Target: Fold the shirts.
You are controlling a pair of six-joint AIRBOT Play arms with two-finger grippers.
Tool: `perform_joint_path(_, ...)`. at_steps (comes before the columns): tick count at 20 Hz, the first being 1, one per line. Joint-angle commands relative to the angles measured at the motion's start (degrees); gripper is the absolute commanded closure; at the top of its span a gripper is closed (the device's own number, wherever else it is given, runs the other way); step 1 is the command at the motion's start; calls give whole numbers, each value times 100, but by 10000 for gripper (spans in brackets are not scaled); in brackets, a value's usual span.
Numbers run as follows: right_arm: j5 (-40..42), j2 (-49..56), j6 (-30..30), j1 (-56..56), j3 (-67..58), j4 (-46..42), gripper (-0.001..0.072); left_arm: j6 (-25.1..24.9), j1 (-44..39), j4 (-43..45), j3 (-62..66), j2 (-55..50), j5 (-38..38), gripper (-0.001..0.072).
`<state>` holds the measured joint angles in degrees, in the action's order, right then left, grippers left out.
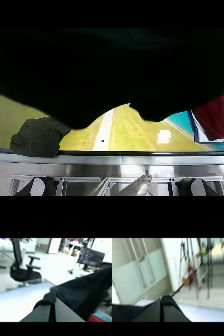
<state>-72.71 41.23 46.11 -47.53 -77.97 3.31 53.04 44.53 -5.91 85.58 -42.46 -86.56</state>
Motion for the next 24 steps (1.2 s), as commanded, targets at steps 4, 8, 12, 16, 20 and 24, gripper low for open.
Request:
perform_joint_path(4, 896, -442, -74, -144, -280, -881, 694, 516, 417, 192, 817, -501, -278, 688)
perform_joint_path(8, 422, 557, 57, 748, 4, -1377, 695, 470, -280, 205, -494, -1108, -654, 688)
perform_joint_path(12, 645, 1803, 59, 1926, 608, -2210, 694, -22, -1749, 1139, -1502, -2124, -173, 687)
perform_joint_path(16, 1167, 3416, 15, 2354, 883, -2361, 695, -286, -2524, 2155, -1707, -3635, 1047, 685)
perform_joint_path(20, 1589, 4959, -341, 2483, 861, -2002, 694, -391, -2765, 2144, -695, -5589, 990, 697)
perform_joint_path(24, 1587, 5941, -634, 2441, 437, -1419, 695, -297, -2848, 2146, 627, -6996, 887, 703)
